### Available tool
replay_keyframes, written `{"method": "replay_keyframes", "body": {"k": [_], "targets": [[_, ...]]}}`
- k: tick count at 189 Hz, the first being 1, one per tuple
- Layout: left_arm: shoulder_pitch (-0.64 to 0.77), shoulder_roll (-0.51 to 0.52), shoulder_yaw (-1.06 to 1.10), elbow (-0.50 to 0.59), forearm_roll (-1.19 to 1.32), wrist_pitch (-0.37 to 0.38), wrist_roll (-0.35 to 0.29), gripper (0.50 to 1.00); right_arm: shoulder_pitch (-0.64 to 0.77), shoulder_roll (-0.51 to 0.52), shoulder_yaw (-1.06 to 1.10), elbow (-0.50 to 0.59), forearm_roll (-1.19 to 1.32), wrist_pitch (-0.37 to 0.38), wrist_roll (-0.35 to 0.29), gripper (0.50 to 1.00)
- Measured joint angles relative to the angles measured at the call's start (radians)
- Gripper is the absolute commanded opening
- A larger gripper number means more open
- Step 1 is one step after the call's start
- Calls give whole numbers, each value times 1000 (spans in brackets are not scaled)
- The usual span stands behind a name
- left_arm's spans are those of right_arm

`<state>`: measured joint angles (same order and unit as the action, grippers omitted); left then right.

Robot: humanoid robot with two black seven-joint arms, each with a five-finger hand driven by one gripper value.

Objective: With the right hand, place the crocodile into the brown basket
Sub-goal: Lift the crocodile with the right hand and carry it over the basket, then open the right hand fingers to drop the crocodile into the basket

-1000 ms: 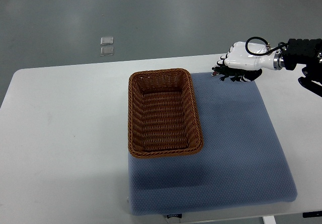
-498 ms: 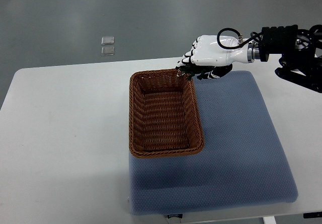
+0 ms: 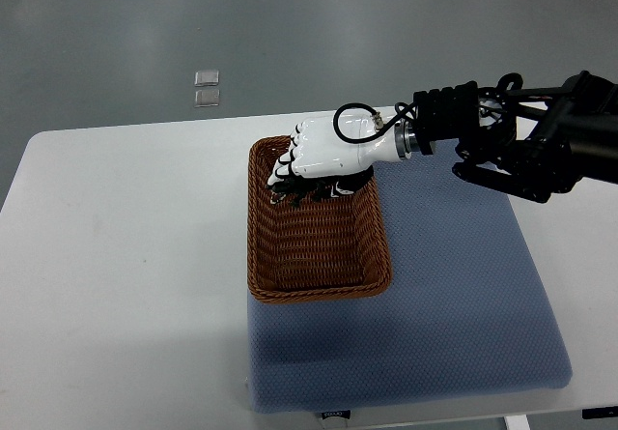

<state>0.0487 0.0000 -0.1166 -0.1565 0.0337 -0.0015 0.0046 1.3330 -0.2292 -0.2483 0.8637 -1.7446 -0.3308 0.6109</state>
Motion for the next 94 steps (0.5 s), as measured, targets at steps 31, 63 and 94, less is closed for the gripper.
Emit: {"method": "replay_keyframes", "body": {"k": [31, 63, 94], "targets": [[0, 0, 0, 0, 0, 0, 0, 1000, -29, 25, -1, -37, -29, 0, 0, 635], [0, 0, 0, 0, 0, 0, 0, 1000, -41, 31, 1, -61, -31, 0, 0, 928], [0, 0, 0, 0, 0, 0, 0, 1000, -44, 25, 4, -63, -24, -7, 0, 930]]}}
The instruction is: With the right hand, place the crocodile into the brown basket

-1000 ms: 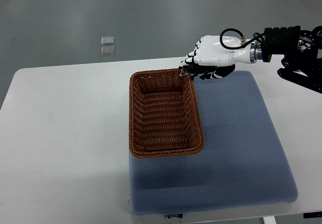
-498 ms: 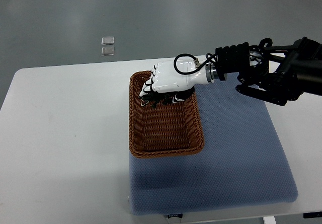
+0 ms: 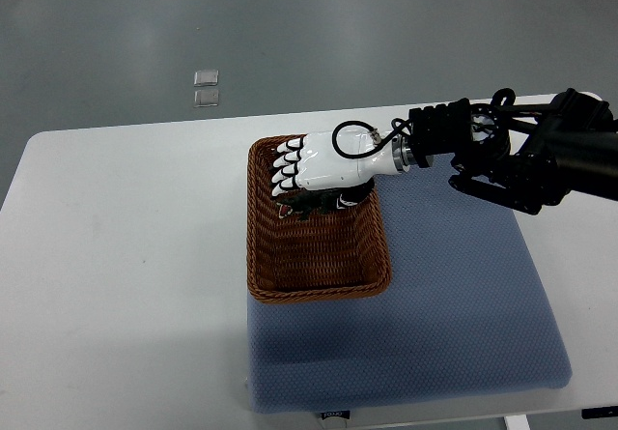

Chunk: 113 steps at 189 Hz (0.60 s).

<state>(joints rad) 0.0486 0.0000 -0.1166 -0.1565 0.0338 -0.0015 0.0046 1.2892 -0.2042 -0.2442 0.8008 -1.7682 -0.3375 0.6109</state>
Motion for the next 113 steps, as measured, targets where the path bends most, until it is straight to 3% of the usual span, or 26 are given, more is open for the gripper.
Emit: {"method": "replay_keyframes", "body": {"k": [44, 113], "targets": [[0, 0, 0, 0, 0, 0, 0, 1000, -3, -34, 57, 1, 25, 19, 0, 928], [0, 0, 0, 0, 0, 0, 0, 1000, -43, -144, 207, 14, 315, 288, 0, 928]]}}
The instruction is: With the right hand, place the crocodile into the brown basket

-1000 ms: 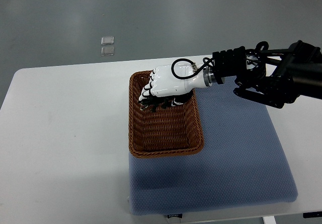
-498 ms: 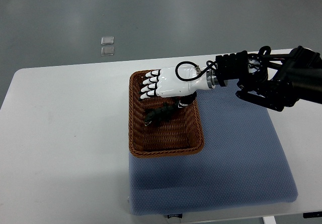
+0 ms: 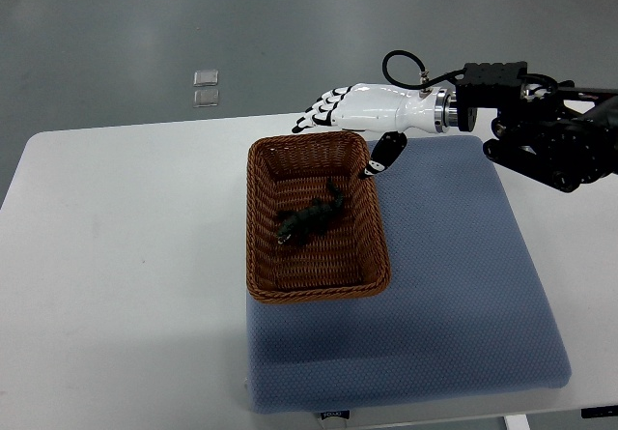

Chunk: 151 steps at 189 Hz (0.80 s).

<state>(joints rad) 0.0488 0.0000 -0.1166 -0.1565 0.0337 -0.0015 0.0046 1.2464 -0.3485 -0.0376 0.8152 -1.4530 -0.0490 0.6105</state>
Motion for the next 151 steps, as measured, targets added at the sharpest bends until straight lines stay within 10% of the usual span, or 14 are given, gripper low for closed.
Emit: {"method": "replay_keyframes", "body": {"k": [93, 151], "targets": [[0, 0, 0, 0, 0, 0, 0, 1000, -107, -102, 89, -14, 871, 360, -4, 930], [0, 0, 0, 0, 0, 0, 0, 1000, -183, -150, 89, -123, 1370, 388, -194, 930]]}}
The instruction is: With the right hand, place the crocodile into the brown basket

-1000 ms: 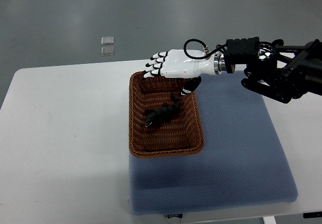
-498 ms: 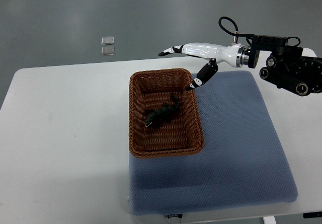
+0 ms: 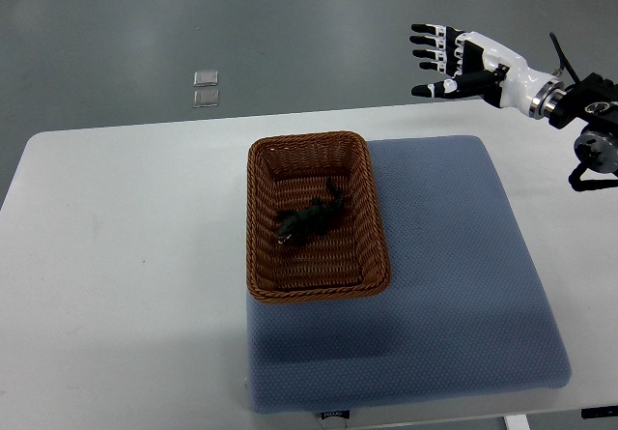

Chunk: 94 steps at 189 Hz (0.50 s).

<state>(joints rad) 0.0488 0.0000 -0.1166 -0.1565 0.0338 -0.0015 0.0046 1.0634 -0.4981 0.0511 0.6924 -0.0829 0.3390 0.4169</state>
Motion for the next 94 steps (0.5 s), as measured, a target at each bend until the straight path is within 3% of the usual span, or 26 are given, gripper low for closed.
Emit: {"method": "replay_keyframes", "body": {"k": [37, 65, 94], "targets": [[0, 0, 0, 0, 0, 0, 0, 1000, -43, 13, 0, -77, 264, 87, -203, 930], [0, 0, 0, 0, 0, 0, 0, 1000, -59, 16, 1, -93, 435, 171, -281, 930], [0, 0, 0, 0, 0, 0, 0, 1000, -81, 23, 1, -95, 604, 198, -331, 930]]}}
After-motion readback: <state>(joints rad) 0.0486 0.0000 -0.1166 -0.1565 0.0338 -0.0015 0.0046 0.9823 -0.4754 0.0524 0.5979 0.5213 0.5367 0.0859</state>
